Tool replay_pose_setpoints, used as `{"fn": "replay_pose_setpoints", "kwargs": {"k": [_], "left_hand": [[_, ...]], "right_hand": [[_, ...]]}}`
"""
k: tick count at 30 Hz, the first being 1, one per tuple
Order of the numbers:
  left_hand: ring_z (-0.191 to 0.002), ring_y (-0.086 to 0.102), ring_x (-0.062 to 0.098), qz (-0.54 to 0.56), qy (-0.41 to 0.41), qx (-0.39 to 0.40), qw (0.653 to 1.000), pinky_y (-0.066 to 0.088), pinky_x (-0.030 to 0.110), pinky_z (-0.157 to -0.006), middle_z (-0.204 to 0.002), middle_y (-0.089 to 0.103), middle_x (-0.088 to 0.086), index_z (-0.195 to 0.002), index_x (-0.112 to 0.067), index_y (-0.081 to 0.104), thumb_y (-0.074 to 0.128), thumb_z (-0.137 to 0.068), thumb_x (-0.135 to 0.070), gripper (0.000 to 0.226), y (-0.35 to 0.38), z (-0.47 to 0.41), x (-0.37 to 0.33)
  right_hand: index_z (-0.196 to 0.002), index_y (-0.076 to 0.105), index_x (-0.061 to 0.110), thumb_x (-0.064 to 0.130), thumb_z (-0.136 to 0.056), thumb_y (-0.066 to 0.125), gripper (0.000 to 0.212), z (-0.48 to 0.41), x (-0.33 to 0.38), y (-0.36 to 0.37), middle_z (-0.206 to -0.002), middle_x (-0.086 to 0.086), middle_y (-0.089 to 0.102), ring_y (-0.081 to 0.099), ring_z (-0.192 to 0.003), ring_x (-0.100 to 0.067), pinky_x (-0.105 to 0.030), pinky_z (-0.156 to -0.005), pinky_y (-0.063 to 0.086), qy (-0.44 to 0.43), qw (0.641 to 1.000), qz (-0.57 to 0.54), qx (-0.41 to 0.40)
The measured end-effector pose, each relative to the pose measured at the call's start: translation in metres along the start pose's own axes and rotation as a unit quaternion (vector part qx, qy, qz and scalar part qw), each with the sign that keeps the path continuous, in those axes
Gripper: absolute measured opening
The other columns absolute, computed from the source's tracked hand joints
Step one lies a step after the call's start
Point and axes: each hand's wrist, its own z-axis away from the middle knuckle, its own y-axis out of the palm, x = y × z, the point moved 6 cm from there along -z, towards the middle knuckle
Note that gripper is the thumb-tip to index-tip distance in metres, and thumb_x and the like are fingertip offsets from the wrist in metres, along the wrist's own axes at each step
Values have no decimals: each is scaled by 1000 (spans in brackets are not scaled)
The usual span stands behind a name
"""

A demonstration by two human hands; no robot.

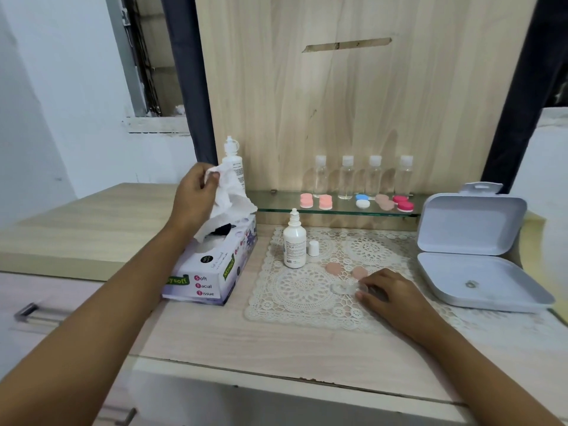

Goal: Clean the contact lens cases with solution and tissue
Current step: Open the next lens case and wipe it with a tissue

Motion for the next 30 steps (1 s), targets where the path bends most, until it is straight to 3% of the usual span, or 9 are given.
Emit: {"fn": "replay_pose_setpoints", "kwargs": {"k": [3, 6, 10, 12, 15, 18, 20, 23, 30], "left_hand": [[-63, 43, 3, 29, 10, -1, 1000, 33, 9, -53, -74, 49, -6, -93, -14, 52, 42, -98, -20, 12, 2, 4, -15], [-67, 46, 1, 54, 16, 47, 997, 35, 8, -53, -79, 51, -10, -99, -19, 51, 39, -99, -20, 12, 14, 14, -30], [-65, 43, 6, 54, 25, 135, 989, 36, 23, -59, -77, 49, -6, -98, -22, 50, 38, -100, -23, 12, 42, 39, -41], [-64, 43, 5, 38, 36, 175, 983, 35, 20, -56, -75, 50, -9, -97, -26, 51, 40, -99, -23, 12, 57, 54, -45], [-72, 53, 6, -20, 40, 260, 965, 40, 11, -55, -87, 58, -10, -106, -26, 56, 41, -99, -22, 17, 83, 80, -41], [-73, 56, 14, -67, 43, 349, 934, 44, 19, -59, -106, 61, 2, -116, -20, 57, 41, -98, -21, 24, 112, 103, -31], [-85, 55, 14, -91, 49, 385, 917, 43, 21, -69, -112, 58, 4, -117, -16, 58, 43, -97, -21, 25, 128, 113, -24], [-105, 51, 15, -105, 51, 410, 904, 37, 25, -85, -115, 54, 2, -110, -18, 61, 45, -96, -23, 23, 147, 122, -14], [-99, 48, 6, -73, 82, 426, 898, 36, 18, -84, -108, 55, -4, -111, -19, 62, 46, -95, -14, 23, 174, 131, -16]], "right_hand": [[-100, 67, 20, 34, -85, 62, 21, 0, 0, 0, -94, 6, 57, 51, -92, -12, -23, -79, 38, -1, 1000, 2, 1], [-101, 67, 20, 35, -85, 62, 22, -1, -1, 0, -95, 6, 57, 51, -93, -12, -23, -80, 38, 0, 1000, 3, 2], [-98, 67, 20, 35, -85, 62, 20, 0, -1, 0, -93, 7, 57, 51, -92, -12, -23, -79, 38, -2, 1000, 0, -2], [-97, 67, 21, 35, -85, 62, 19, 0, -1, 0, -92, 7, 57, 51, -91, -11, -23, -78, 38, -2, 1000, -1, -3], [-95, 67, 20, 34, -85, 62, 18, 0, 0, 0, -93, 3, 59, 52, -91, -14, -25, -79, 40, 3, 1000, -7, -1], [-96, 67, 19, 33, -85, 62, 18, 1, 0, 0, -93, 1, 60, 52, -92, -15, -26, -80, 40, 8, 1000, -12, 0], [-96, 67, 19, 34, -85, 62, 19, 1, 0, 0, -94, 0, 60, 51, -93, -15, -26, -81, 40, 9, 1000, -9, 1], [-98, 66, 19, 35, -85, 62, 21, 0, -1, 0, -95, 1, 60, 50, -94, -15, -25, -81, 39, 11, 1000, -6, 0], [-98, 67, 18, 34, -84, 63, 21, -1, -2, 2, -93, -1, 60, 51, -93, -17, -27, -83, 41, 10, 1000, -5, -5]]}}
